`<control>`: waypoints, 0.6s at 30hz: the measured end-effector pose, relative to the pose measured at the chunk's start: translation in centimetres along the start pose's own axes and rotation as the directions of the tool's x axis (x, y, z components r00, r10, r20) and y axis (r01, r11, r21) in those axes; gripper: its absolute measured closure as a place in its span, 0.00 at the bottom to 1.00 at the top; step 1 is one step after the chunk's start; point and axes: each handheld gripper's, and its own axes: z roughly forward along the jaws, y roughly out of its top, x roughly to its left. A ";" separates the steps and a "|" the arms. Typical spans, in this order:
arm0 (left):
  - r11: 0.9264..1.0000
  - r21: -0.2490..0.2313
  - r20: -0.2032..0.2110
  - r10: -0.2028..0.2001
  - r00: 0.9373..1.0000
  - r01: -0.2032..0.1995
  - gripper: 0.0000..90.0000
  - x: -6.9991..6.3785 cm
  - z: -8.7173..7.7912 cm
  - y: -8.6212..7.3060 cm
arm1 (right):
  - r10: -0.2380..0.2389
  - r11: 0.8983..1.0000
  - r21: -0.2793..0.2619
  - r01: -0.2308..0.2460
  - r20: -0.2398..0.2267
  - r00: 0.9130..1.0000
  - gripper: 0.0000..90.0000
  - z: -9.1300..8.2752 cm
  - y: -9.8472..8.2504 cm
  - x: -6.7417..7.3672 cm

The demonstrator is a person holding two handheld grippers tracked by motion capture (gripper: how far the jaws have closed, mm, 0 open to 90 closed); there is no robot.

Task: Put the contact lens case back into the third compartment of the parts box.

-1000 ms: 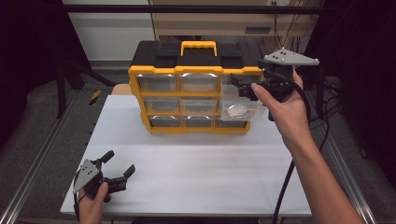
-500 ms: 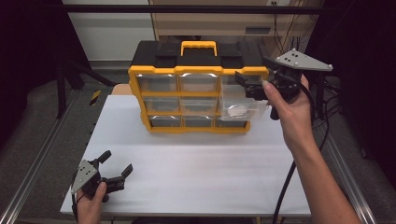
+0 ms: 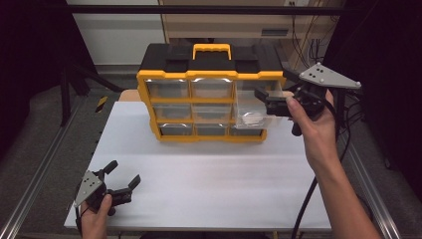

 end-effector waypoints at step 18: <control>0.999 -0.031 -0.056 -0.021 0.998 0.020 0.01 1.1 -0.9 0.0 | 0.023 0.996 -0.091 -0.025 -0.030 0.999 0.02 -5.3 -5.2 -0.8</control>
